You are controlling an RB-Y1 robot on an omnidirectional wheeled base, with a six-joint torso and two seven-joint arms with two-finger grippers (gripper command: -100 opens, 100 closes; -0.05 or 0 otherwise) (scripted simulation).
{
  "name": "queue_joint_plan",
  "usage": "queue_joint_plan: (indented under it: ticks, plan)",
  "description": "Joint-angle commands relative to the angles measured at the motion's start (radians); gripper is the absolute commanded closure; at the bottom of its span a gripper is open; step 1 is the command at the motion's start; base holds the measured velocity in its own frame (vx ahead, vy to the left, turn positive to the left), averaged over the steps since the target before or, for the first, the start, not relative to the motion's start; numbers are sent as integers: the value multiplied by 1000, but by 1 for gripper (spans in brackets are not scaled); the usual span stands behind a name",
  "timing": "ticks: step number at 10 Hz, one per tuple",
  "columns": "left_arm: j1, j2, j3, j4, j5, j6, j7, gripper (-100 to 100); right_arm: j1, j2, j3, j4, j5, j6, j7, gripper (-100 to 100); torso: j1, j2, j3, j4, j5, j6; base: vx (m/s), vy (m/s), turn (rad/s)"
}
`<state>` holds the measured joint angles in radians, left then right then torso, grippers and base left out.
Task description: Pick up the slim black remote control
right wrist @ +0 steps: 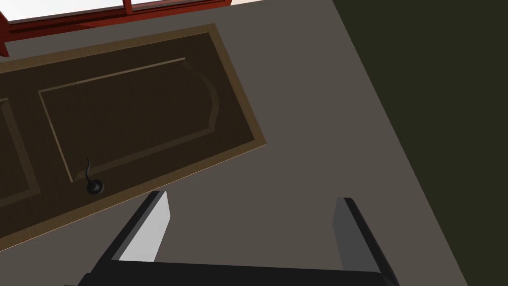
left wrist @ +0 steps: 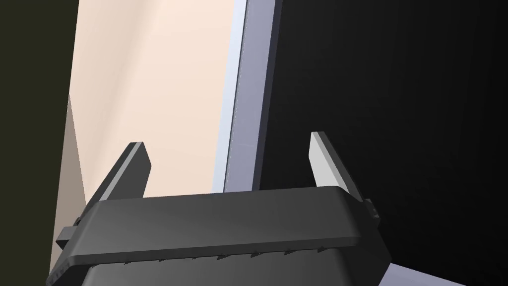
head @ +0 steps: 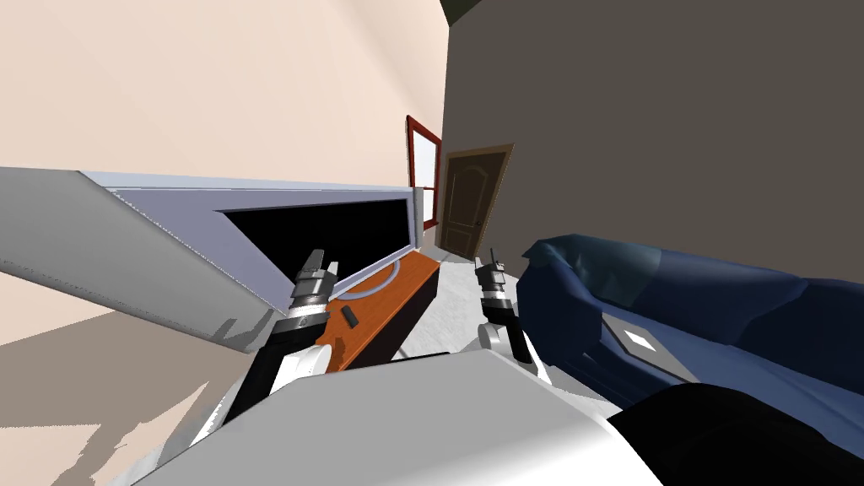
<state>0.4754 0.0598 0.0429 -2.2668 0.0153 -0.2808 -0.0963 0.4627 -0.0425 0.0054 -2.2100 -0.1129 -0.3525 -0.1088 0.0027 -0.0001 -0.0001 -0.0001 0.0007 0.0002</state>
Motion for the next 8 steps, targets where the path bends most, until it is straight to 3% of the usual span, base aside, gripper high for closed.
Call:
queue_joint_plan:
  ticks: [1,8]
  plan:
    - [-13,30,28,44,19,50,-29,-100,0,0,0,0,0,0,0,0,0,0,0,0,0,0,-5,41,-192]
    - [-71,97,116,233,78,224,-148,-100,0,0,0,0,0,0,0,0,0,0,0,0,0,-1,-8,39,-159]
